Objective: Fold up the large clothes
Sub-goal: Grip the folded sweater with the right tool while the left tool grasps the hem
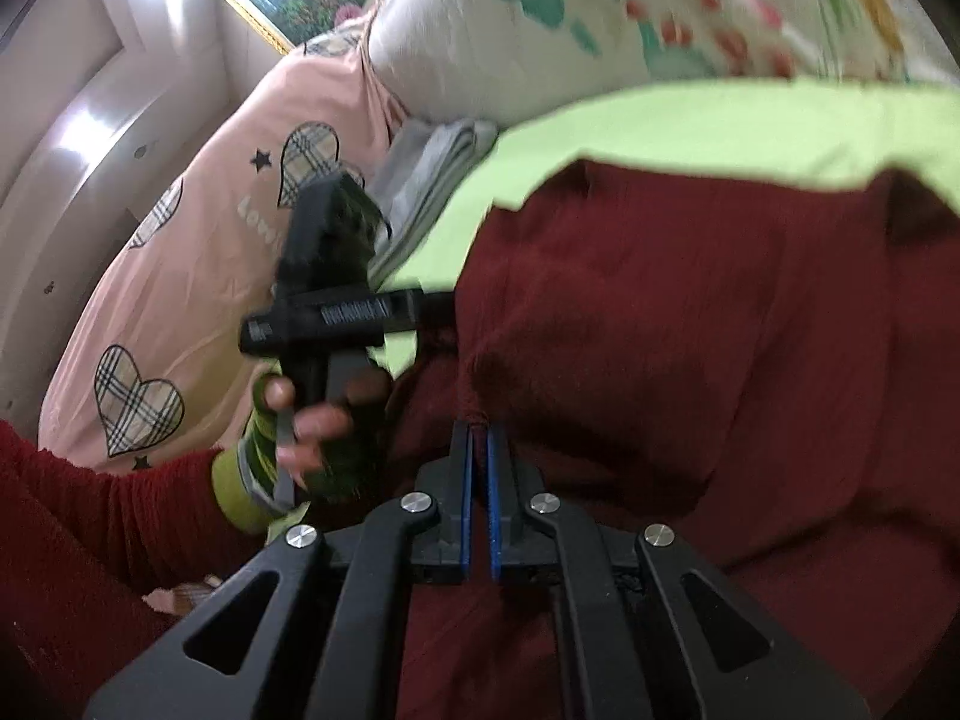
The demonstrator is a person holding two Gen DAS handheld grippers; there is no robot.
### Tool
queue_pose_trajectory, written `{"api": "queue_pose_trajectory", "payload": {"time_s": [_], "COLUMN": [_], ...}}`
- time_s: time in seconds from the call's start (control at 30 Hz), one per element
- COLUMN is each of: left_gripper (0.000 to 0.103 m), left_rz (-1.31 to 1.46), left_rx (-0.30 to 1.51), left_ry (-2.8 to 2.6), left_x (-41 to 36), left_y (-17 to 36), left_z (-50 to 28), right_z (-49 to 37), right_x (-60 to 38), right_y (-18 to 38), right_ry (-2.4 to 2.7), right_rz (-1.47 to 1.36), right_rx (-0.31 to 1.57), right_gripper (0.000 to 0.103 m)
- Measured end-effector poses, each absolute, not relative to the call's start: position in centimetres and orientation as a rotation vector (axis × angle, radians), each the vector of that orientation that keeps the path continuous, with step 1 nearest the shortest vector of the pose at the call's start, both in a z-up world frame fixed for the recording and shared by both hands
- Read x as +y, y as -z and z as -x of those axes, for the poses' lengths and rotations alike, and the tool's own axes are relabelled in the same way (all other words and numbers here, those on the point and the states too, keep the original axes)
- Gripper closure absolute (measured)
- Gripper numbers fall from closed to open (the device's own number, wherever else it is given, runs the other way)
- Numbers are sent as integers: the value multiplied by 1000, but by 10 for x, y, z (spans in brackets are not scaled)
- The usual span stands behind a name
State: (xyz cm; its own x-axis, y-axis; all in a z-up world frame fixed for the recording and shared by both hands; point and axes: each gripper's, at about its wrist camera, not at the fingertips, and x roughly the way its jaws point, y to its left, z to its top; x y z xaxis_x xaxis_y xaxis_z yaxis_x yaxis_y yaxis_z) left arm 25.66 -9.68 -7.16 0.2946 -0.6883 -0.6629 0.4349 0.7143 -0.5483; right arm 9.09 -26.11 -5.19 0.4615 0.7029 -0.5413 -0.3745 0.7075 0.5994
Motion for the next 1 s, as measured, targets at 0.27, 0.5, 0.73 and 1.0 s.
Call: {"api": "queue_pose_trajectory", "payload": {"time_s": [0.27, 0.5, 0.73, 1.0], "left_gripper": [39, 26, 22, 101], "left_rz": [333, 445, 389, 199], "left_rx": [1065, 1047, 1092, 1066], "left_ry": [825, 849, 773, 770], "left_x": [-63, -43, -70, -91], "left_y": [62, 46, 50, 56], "left_z": [-236, -226, -249, -251], "right_z": [-64, -55, -88, -115], "right_x": [-272, -348, -360, -358], "right_y": [65, 50, 51, 76], "right_ry": [-635, -296, -77, -96], "right_rz": [-521, -657, -628, -652], "right_rx": [906, 818, 834, 929], "right_gripper": [79, 64, 64, 98]}}
